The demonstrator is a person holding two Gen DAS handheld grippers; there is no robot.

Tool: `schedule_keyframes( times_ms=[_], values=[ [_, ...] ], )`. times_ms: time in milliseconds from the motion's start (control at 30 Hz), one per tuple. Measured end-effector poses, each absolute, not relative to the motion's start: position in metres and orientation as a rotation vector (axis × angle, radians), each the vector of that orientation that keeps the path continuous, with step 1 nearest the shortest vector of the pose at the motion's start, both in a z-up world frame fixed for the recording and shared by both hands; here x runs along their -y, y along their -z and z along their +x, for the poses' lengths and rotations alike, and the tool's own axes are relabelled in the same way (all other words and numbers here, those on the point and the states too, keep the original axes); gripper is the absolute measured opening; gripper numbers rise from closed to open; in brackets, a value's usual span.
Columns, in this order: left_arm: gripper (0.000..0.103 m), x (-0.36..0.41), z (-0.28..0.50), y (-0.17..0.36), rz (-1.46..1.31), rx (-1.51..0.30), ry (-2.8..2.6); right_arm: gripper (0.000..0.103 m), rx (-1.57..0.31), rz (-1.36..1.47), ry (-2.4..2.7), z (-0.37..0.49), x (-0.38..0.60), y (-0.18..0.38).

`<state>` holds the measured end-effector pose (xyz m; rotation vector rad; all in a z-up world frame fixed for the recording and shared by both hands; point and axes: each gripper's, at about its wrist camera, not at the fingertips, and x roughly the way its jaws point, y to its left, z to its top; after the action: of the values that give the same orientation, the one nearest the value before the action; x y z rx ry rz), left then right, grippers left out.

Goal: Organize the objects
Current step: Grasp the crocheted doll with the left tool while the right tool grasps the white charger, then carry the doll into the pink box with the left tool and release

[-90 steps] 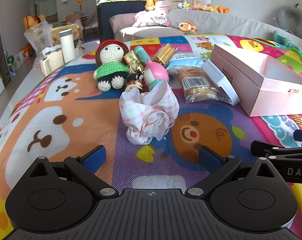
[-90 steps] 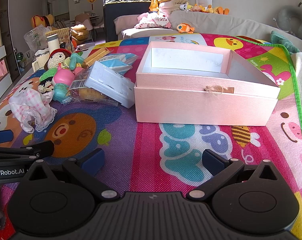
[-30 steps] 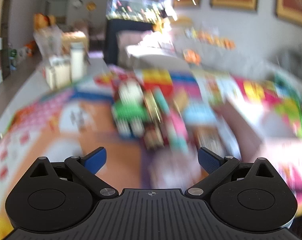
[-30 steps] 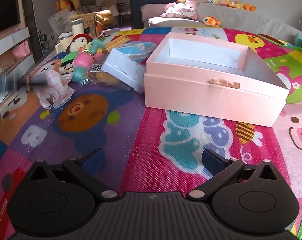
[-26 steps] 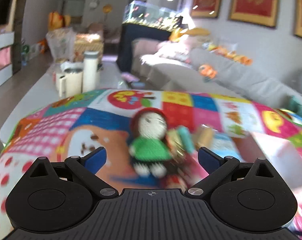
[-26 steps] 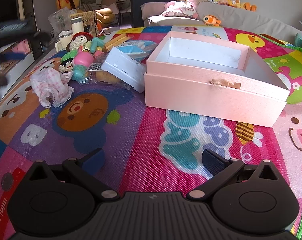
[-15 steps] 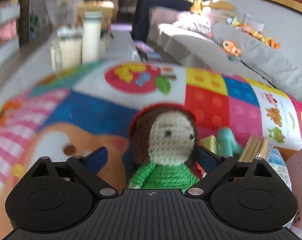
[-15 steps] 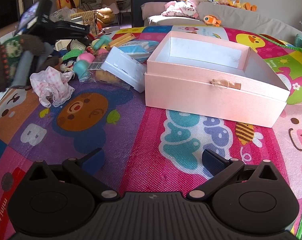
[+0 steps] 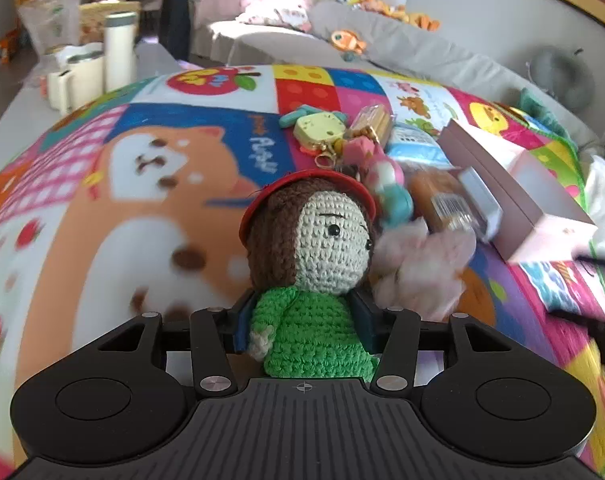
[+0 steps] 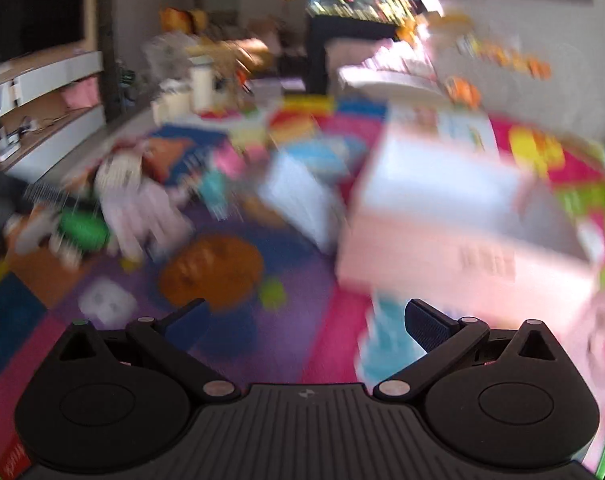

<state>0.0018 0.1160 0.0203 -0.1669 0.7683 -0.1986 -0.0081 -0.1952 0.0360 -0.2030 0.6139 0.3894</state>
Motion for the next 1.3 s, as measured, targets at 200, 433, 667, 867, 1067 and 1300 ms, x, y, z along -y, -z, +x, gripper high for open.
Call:
schedule_keyframes(
  times_ms=[200,433,667,867,1067,1300],
  values=[
    [0.056,-0.121,-0.01,-0.02,-0.176,-0.682,0.126,0.091,-0.456,-0.377,-0.304,0.017,0.151,-0.052],
    [0.055,-0.118,-0.004,-0.021,-0.212,-0.656,0.147,0.048,-0.467,-0.512,-0.29,0.049,0.111,-0.035],
    [0.053,-0.117,-0.012,-0.023,-0.209,-0.653,0.163,0.024,-0.56,-0.495,-0.416,0.011,0.122,-0.037],
    [0.053,-0.104,-0.022,-0.023,-0.188,-0.672,0.232,0.023,-0.655,-0.589,-0.465,-0.05,0.161,-0.024],
    [0.053,-0.084,-0.031,-0.022,-0.159,-0.699,0.238,0.071,-0.688,-0.206,-0.435,-0.045,0.201,-0.052],
    [0.054,-0.065,-0.029,-0.026,-0.05,-0.705,0.184,0.077,-0.681,-0.248,-0.266,-0.004,0.179,-0.023]
  ],
)
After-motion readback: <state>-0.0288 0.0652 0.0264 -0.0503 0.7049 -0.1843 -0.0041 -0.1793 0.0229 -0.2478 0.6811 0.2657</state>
